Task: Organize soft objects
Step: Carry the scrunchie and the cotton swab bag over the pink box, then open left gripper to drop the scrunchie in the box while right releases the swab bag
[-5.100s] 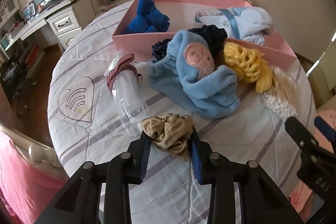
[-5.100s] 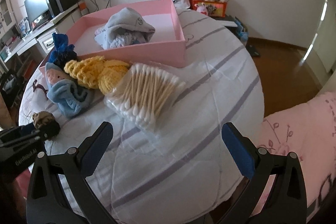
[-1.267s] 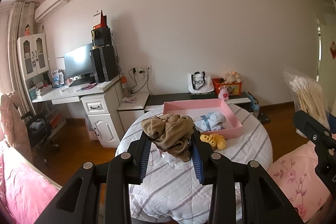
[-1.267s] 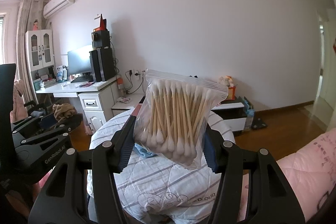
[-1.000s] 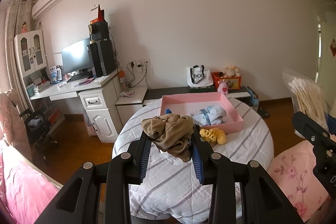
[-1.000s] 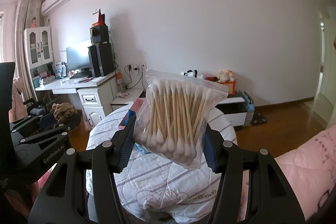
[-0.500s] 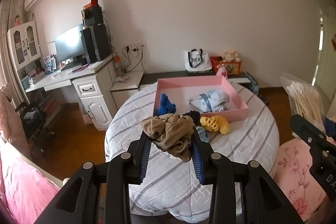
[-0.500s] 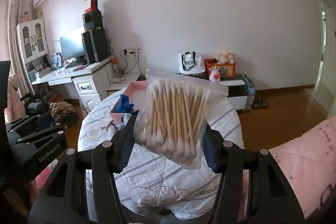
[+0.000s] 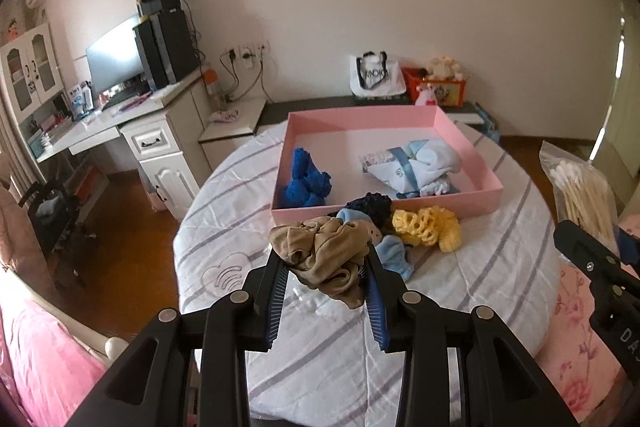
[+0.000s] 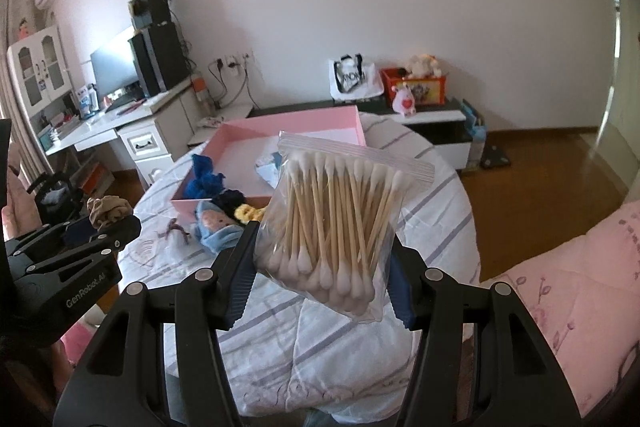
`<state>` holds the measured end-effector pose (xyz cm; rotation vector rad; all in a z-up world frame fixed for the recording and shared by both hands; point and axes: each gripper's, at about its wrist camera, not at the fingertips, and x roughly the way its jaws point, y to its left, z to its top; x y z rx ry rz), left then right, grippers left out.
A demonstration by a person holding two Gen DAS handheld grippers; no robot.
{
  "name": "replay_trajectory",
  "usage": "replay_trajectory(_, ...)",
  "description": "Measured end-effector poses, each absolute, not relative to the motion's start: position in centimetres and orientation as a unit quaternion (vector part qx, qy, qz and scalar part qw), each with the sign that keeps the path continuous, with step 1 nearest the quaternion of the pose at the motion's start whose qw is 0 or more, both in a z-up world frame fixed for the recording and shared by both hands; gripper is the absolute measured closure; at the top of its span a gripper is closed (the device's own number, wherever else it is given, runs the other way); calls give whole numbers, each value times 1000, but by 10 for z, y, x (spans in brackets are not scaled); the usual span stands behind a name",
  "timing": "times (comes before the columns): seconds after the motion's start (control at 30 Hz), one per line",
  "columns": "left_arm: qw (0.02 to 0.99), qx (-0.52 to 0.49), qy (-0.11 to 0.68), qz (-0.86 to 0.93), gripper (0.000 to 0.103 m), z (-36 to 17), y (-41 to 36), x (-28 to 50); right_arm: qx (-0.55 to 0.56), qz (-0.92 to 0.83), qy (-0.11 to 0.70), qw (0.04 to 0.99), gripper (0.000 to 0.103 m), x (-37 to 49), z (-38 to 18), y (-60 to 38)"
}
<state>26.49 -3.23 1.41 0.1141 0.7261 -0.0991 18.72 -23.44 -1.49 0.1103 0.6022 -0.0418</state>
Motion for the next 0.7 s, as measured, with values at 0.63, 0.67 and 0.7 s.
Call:
replay_trajectory(0.63, 920, 55, 383, -58, 69, -26, -49, 429, 56, -36, 357, 932, 49, 328, -64, -249)
replay_trajectory(0.67, 919, 55, 385, -60, 69, -29, -50, 437, 54, -36, 359, 931, 49, 331, -65, -248)
replay_trajectory(0.7, 918, 55, 388, -63, 69, -31, -51, 444, 52, -35, 362, 930, 49, 337, -67, -246)
